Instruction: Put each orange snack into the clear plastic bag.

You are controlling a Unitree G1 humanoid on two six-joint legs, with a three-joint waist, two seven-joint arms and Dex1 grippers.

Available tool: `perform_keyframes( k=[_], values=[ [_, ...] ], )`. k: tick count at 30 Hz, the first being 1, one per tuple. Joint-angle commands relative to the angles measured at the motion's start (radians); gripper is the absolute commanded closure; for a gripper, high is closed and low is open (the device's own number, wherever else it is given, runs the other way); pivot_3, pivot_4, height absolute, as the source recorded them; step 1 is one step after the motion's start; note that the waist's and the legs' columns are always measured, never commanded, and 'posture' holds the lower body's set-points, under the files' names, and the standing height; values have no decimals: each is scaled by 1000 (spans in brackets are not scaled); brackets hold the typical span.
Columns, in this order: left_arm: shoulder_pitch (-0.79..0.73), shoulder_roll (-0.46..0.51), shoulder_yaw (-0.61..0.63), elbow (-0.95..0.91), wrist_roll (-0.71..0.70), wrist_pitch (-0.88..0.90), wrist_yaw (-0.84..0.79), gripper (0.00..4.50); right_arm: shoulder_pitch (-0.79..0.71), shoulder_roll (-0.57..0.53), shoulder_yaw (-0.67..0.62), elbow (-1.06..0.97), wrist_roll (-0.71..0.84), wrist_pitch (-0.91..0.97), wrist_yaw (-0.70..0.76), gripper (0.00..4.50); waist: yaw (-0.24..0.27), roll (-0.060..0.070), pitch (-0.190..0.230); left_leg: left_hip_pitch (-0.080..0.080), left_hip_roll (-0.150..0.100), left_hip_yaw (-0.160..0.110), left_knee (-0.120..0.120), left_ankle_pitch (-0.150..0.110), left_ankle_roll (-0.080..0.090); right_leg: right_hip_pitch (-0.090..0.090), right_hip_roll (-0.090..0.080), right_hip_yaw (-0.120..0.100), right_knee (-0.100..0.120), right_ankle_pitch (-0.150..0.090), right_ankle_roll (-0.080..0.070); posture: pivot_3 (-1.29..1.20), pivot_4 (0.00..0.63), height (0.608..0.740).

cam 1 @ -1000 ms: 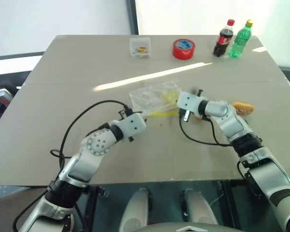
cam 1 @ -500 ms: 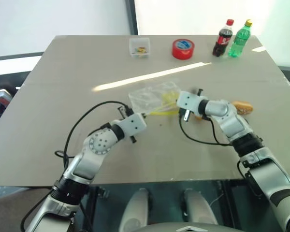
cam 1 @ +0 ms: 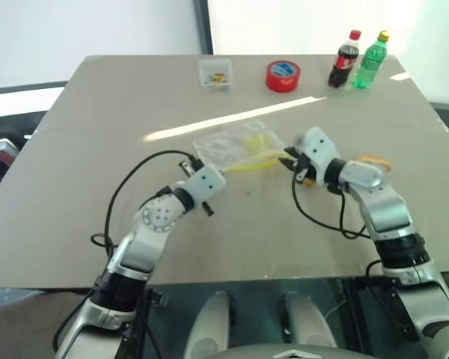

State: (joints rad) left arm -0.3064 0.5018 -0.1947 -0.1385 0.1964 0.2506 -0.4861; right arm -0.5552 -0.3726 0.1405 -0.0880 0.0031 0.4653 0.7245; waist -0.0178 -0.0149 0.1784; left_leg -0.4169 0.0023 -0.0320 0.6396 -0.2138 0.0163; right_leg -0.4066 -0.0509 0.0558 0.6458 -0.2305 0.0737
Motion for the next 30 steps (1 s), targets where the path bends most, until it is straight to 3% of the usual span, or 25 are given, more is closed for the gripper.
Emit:
perform_keyframes(
  k=[1, 15, 19, 23, 26, 30],
  values=[
    [-16, -14, 31, -32, -16, 10, 6, 4500, 6, 18, 22, -20, -2, 13, -36, 4464, 0, 0, 0, 0, 0, 0, 1, 0, 0, 0, 0, 0, 0, 0, 0, 0, 150, 740],
    [-31, -37, 13, -82, -11, 50, -18, 4500, -181, 112, 80, 369, -41, -157, -87, 4464, -1, 0, 0, 0, 0, 3, 4, 0, 0, 0, 0, 0, 3, 0, 0, 0, 150, 740],
    [-45, -44, 3, -85, -11, 58, -28, 4500, -289, 141, 141, 618, -133, -343, -129, 4464, -5, 0, 0, 0, 0, 4, 4, 0, 0, 0, 1, 0, 3, 0, 0, 0, 150, 740],
    [-66, -54, -2, -82, -10, 64, -32, 4500, -445, 177, 204, 919, -255, -559, -259, 4464, -20, 0, 0, 0, 0, 4, 4, 0, 0, 0, 1, 0, 3, 0, 0, 0, 150, 740],
    [-72, -60, 1, -84, -5, 72, -27, 4500, -509, 157, 318, 1050, -411, -721, -360, 3666, -23, 0, 0, 0, 0, 2, 3, 0, 0, -1, 0, 1, 3, 0, 0, 0, 150, 740],
    [-74, -64, 8, -87, -3, 83, -19, 4500, -533, 140, 390, 1128, -521, -843, -450, 1922, -23, 0, 0, -1, 0, 2, 0, 0, -1, -3, 0, 4, 3, 0, 0, 0, 150, 740]
  ],
)
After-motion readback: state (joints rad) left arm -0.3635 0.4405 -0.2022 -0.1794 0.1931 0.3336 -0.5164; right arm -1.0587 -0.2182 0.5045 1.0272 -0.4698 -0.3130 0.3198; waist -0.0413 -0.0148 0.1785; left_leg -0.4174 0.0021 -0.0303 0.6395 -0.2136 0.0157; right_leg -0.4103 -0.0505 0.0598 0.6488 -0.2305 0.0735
